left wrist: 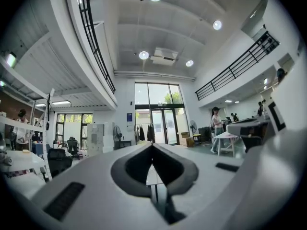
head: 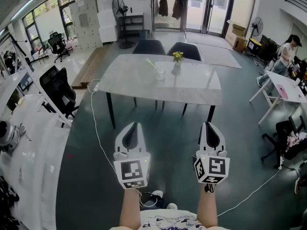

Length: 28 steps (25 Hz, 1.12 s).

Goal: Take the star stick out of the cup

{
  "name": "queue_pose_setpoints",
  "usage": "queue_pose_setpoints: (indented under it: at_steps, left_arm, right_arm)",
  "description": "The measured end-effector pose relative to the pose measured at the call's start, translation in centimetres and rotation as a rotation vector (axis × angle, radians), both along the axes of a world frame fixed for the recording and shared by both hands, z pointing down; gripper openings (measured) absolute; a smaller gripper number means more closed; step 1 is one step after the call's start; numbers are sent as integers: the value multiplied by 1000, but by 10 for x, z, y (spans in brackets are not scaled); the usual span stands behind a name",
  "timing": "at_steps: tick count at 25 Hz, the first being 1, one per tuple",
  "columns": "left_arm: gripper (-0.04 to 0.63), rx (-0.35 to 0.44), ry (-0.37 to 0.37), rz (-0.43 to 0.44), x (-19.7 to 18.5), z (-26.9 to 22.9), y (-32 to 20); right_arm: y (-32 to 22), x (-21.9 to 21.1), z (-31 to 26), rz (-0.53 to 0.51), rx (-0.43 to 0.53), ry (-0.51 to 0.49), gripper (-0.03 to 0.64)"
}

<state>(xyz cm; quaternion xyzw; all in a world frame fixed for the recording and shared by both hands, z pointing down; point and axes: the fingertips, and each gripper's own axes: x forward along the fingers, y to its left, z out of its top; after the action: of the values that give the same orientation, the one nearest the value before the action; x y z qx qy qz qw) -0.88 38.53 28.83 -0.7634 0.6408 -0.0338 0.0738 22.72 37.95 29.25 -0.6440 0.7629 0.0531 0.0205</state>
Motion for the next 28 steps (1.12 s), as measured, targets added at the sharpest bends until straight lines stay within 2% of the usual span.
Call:
queue_pose_setpoints:
  at_steps: [7, 8, 9, 10, 15, 22, 28]
  left_arm:
    - [2, 1, 2, 0, -21, 4, -24]
    - [2, 2, 0, 1, -25, 4, -28]
    - [2, 4, -2, 1, -29, 4, -32]
    - [2, 5, -4, 2, -32, 5, -36]
    - [2, -2, -11, 5, -44, 11, -53]
    - [2, -23, -6, 4, -44, 18, -79]
    - [2, -34, -14, -19, -44, 24, -121]
  right_arm:
    - [-23, -31, -1, -43, 17, 34, 25]
    - [-27, -38, -1, -59, 16, 34, 75]
    - [-31, -45, 0, -77, 11, 35, 176]
    - [-35, -51, 2, -87, 6, 34, 189]
    - [-50, -66, 11, -83, -11, 36, 190]
    - [-78, -61, 18, -80, -37, 28, 189]
    - [-126, -56, 27, -92, -54, 15, 189]
